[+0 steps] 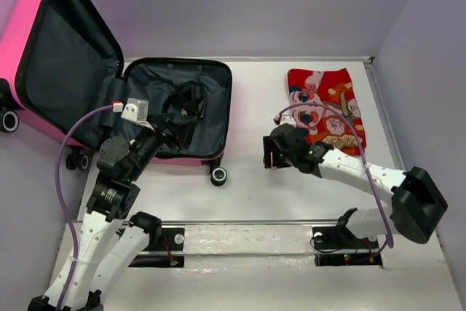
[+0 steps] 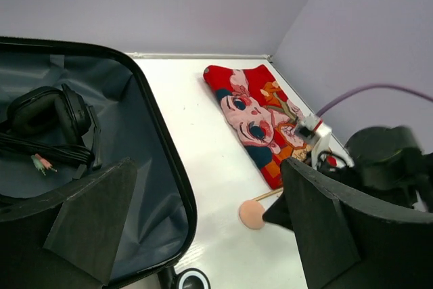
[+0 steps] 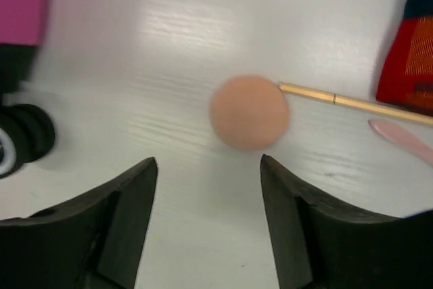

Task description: Pack the luggage

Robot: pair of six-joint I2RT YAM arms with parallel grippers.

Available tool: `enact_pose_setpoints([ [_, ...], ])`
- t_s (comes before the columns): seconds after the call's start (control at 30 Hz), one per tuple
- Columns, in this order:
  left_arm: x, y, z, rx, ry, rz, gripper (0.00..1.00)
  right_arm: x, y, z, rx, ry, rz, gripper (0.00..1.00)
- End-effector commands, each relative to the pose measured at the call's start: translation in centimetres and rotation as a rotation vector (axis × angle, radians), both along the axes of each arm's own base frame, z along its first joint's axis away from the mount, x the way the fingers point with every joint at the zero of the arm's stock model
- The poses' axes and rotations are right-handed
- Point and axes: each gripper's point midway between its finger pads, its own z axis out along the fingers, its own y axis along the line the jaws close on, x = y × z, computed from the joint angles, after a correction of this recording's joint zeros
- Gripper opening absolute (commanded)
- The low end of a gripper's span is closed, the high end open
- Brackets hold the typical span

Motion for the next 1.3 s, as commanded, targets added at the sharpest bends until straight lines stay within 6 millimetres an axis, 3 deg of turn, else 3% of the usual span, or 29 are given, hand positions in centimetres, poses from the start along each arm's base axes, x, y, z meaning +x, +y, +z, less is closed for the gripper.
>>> enact_pose_setpoints([
  [0.0, -0.1, -0.7, 1.4, -0.018, -0.045, -0.039, 0.99, -0.7, -2.6, -3.7, -0.012, 0.076, -0.179, 0.7],
  [0.17, 0.1, -1.1, 1.0, -0.01, -0.033, -0.059, 0.99, 0.0, -3.0, -6.2, -0.073, 0.1, -0.207, 0.65],
  [0.3, 0.0, -1.3, 1.0, -0.011, -0.032, -0.066, 0.99, 1.5, -0.7, -6.8, -0.015, 0.072, -0.14, 0.59],
  [0.43, 0.0, -1.3, 1.0, -0.009, -0.033, -0.068, 0.99, 2.6, -0.5, -7.6, -0.044, 0.071, -0.139, 0.56],
  [0.47, 0.0, -1.3, 1.0, -0.01, -0.031, -0.069, 0.99, 2.6, -0.6, -7.8, -0.054, 0.072, -0.142, 0.52],
  [0.5, -0.1, -1.4, 1.0, -0.01, -0.033, -0.072, 0.99, 2.7, -0.7, -8.0, -0.063, 0.073, -0.147, 0.36],
  [0.57, -0.1, -1.4, 1.1, -0.011, -0.035, -0.075, 0.99, 2.4, -0.9, -8.3, -0.071, 0.089, -0.149, 0.19],
  [0.6, -0.1, -1.4, 1.1, -0.011, -0.036, -0.076, 0.99, 2.1, -0.9, -7.7, -0.056, 0.088, -0.144, 0.1],
  [0.63, -0.2, -1.5, 1.1, -0.012, -0.035, -0.079, 0.99, 1.7, -0.7, -7.1, -0.043, 0.078, -0.133, 0.07],
  [0.77, -0.1, -1.4, 1.1, -0.012, -0.033, -0.077, 0.99, 0.2, 1.4, -2.1, 0.027, 0.022, -0.016, 0.07],
  [0.8, -0.2, -1.5, 1.1, -0.012, -0.035, -0.079, 0.99, 0.7, 2.8, 0.7, 0.089, -0.01, 0.023, 0.07],
  [0.87, -0.1, -1.4, 1.1, -0.012, -0.035, -0.076, 0.99, 1.1, 5.0, 3.6, 0.141, -0.048, 0.096, 0.07],
  [0.9, -0.1, -1.3, 1.1, -0.012, -0.032, -0.07, 0.99, 2.1, 7.3, 7.5, 0.223, -0.104, 0.148, 0.07],
  [0.97, 0.2, -1.0, 1.0, -0.011, -0.027, -0.045, 0.99, 2.7, 10.7, 9.3, 0.27, -0.12, 0.233, 0.07],
  [1.0, 0.3, -0.8, 0.9, -0.011, -0.024, -0.033, 0.99, 3.0, 13.5, 13.2, 0.354, -0.162, 0.306, 0.07],
  [1.03, 0.4, -0.7, 0.8, -0.008, -0.022, -0.028, 0.99, 3.1, 15.8, 12.3, 0.345, -0.14, 0.356, 0.11],
  [1.07, 0.4, -0.7, 0.9, -0.007, -0.023, -0.026, 0.99, 3.5, 17.0, 12.8, 0.361, -0.142, 0.381, 0.26],
  [1.1, 0.5, -0.6, 0.8, -0.007, -0.021, -0.019, 0.99, 3.7, 18.0, 13.0, 0.373, -0.133, 0.407, 0.57],
  [1.17, 0.5, -0.5, 0.8, -0.005, -0.02, -0.017, 0.99, 4.6, 18.1, 12.9, 0.346, -0.148, 0.388, 0.76],
  [1.23, 0.4, -0.6, 0.7, -0.005, -0.021, -0.023, 0.99, 5.6, 15.8, 11.6, 0.295, -0.149, 0.322, 0.75],
  [1.27, 0.3, -0.6, 0.8, -0.007, -0.021, -0.026, 0.99, 5.4, 13.7, 8.8, 0.255, -0.102, 0.295, 0.72],
])
